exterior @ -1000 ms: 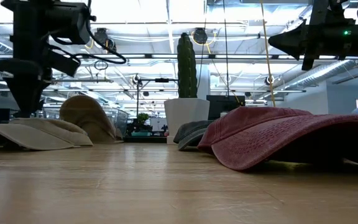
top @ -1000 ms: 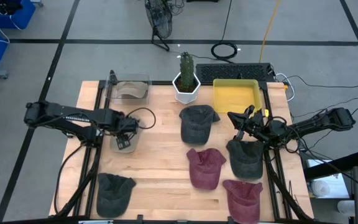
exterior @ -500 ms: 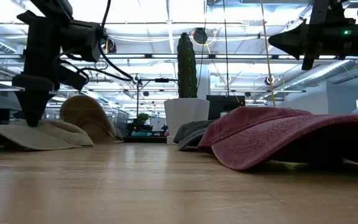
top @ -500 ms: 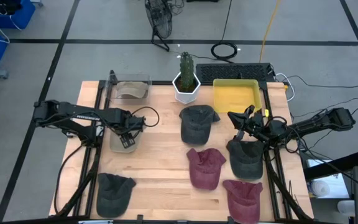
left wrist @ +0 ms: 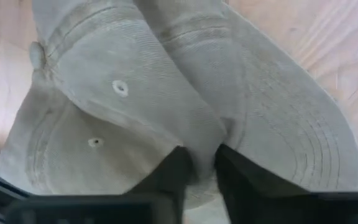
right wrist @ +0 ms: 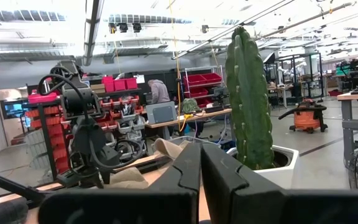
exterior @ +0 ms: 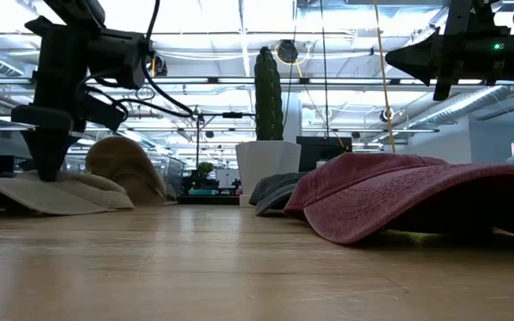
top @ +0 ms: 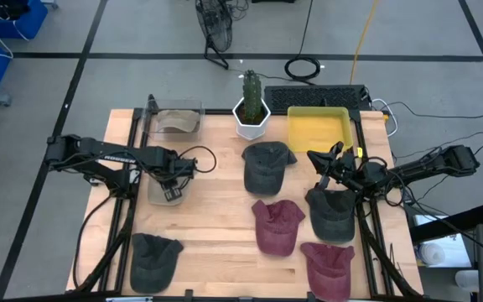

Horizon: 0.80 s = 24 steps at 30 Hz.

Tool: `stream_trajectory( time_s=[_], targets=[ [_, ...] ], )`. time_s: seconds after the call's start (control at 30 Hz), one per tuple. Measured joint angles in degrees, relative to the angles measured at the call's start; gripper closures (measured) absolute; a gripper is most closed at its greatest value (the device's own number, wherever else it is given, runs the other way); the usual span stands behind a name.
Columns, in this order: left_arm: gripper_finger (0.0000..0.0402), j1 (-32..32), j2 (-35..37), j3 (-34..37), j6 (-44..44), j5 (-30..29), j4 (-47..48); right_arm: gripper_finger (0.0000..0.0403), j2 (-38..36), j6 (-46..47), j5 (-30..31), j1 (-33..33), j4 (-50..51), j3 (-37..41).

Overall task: Pick & Place hat
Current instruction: Put the brown cap into the transparent bin

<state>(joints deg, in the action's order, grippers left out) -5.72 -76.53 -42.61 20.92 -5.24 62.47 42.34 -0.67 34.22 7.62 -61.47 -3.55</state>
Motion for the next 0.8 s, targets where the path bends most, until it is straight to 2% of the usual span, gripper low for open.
stream_trajectory(
  time_s=[0.07,0.1,0.27,0.4,0.5,0.7,0.8],
  targets=[
    [0.0382,0.00,0.00,0.00,0.04,0.29,0.69,0.0399,0.00,0.00,0.00,0.00,0.00,0.00],
    [0.0390,0.00,0.00,0.00,0.42,0.31,1.03,0.0399,0.00,0.00,0.00,0.00,0.00,0.02],
    [0.0381,0.00,0.00,-0.03,2.21,2.94,2.84,0.0399,-0.01,0.00,0.00,0.00,0.00,0.00],
    [0.0395,0.00,0.00,-2.61,3.74,3.75,7.71,0.0399,-0.01,0.00,0.01,0.00,-0.02,0.00],
    [0.0390,0.20,0.00,-6.67,4.29,2.80,10.73,0.0399,-0.01,0.01,0.02,0.00,-0.13,0.00],
    [0.0396,1.82,0.02,-18.01,3.25,-3.41,18.49,0.0399,-0.02,0.46,0.00,0.00,-0.46,0.00],
    [0.0390,2.05,0.02,-24.10,1.90,-3.91,22.75,0.0399,-0.02,0.46,0.00,0.00,-0.46,0.01]
  ],
)
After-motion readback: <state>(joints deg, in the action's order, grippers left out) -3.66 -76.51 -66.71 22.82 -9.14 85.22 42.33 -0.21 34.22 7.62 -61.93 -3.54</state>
